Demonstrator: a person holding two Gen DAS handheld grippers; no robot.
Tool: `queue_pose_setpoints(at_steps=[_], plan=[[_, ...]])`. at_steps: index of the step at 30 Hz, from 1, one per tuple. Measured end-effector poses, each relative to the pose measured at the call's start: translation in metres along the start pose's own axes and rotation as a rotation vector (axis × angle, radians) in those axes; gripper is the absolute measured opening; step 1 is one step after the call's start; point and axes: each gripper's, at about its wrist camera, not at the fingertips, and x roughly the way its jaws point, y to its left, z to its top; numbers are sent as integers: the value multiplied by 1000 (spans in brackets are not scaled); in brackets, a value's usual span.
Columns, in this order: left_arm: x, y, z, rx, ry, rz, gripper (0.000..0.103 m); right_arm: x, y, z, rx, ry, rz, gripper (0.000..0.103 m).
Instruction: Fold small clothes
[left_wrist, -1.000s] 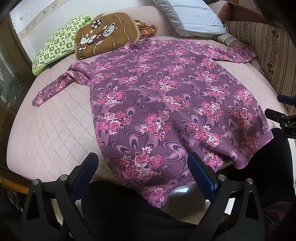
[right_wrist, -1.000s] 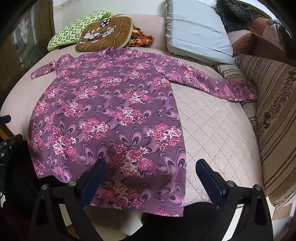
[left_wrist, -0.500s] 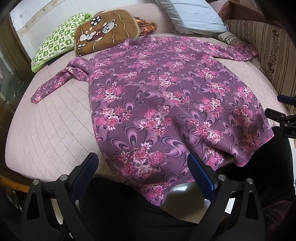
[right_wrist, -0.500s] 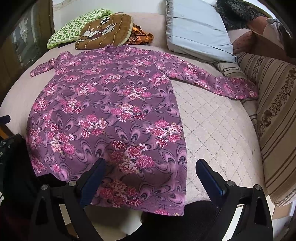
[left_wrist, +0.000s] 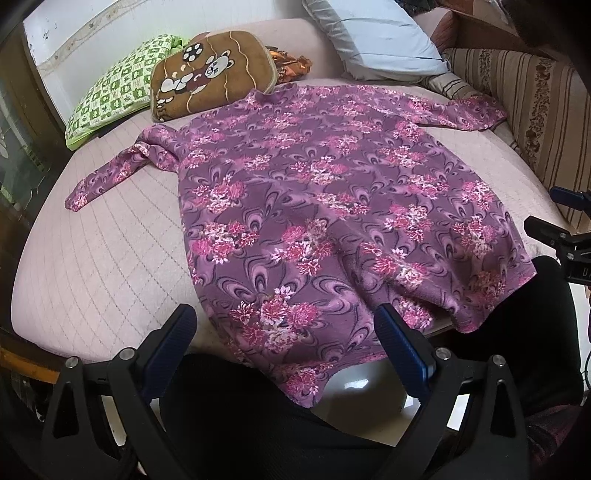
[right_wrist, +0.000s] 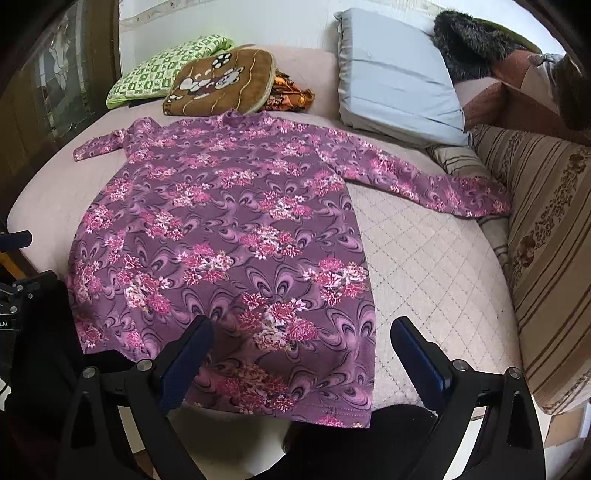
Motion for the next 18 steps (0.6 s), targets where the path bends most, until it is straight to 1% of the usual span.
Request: queue_pose_setpoints(at_steps=[9,18], plan=[[3,-4,7,-1,6,-16,98,0,-1,3,6,-6,3,98],[6,-7,10,4,16,-19,98,6,0,5,17,9,34,98]])
